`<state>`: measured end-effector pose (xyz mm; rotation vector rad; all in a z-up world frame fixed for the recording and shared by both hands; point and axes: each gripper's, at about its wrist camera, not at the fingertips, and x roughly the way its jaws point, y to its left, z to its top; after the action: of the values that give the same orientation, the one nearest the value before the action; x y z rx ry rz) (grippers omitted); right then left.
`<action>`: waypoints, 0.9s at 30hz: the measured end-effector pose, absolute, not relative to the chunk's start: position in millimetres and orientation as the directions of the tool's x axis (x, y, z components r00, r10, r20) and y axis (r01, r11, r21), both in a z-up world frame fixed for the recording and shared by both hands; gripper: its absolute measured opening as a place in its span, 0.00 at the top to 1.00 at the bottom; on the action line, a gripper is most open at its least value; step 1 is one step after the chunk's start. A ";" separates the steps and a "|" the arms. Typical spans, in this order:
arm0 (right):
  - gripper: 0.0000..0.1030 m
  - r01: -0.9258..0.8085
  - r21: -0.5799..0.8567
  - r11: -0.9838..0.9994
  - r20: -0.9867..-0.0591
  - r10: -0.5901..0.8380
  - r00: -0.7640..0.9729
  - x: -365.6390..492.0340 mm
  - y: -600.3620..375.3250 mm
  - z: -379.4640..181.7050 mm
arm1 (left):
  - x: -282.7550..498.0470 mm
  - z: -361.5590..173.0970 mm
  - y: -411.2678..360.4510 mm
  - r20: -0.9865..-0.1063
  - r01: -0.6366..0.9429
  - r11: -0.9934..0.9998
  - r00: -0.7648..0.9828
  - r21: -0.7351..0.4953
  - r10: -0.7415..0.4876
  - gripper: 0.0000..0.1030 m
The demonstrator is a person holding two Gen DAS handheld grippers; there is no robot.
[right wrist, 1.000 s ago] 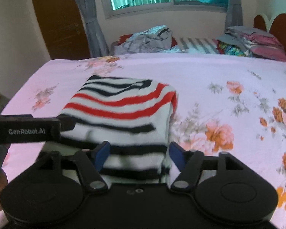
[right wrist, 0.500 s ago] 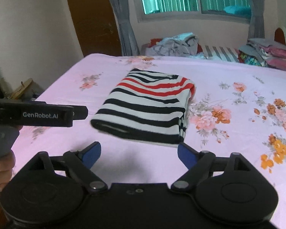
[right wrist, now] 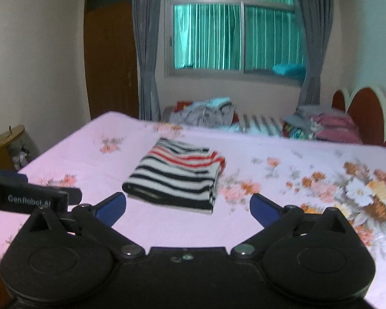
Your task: Fold small clothes
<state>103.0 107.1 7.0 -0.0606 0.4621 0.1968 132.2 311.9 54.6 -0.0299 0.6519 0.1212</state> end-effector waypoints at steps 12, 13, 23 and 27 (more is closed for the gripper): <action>0.00 -0.167 0.023 0.986 -0.381 0.163 0.910 64.7 94.9 24.9 | 80.9 72.7 309.5 -0.569 -0.134 0.990 0.811 0.044 0.135 0.00; 0.00 -0.168 0.026 0.985 -0.378 0.165 0.911 63.2 94.0 25.0 | 78.6 73.8 308.7 -0.566 -0.133 0.990 0.813 0.047 0.136 0.00; 0.00 -0.163 0.025 0.986 -0.374 0.160 0.913 55.4 91.0 25.6 | 66.0 82.5 298.8 -0.550 -0.135 0.989 0.823 0.055 0.143 0.00; 0.00 -0.163 0.022 0.986 -0.374 0.159 0.914 55.9 89.9 25.2 | 63.4 83.9 294.2 -0.545 -0.136 0.989 0.825 0.066 0.150 0.00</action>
<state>55.9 89.9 25.2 -0.0092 0.3844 0.1656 63.4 294.2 83.9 0.0245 0.5808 0.1516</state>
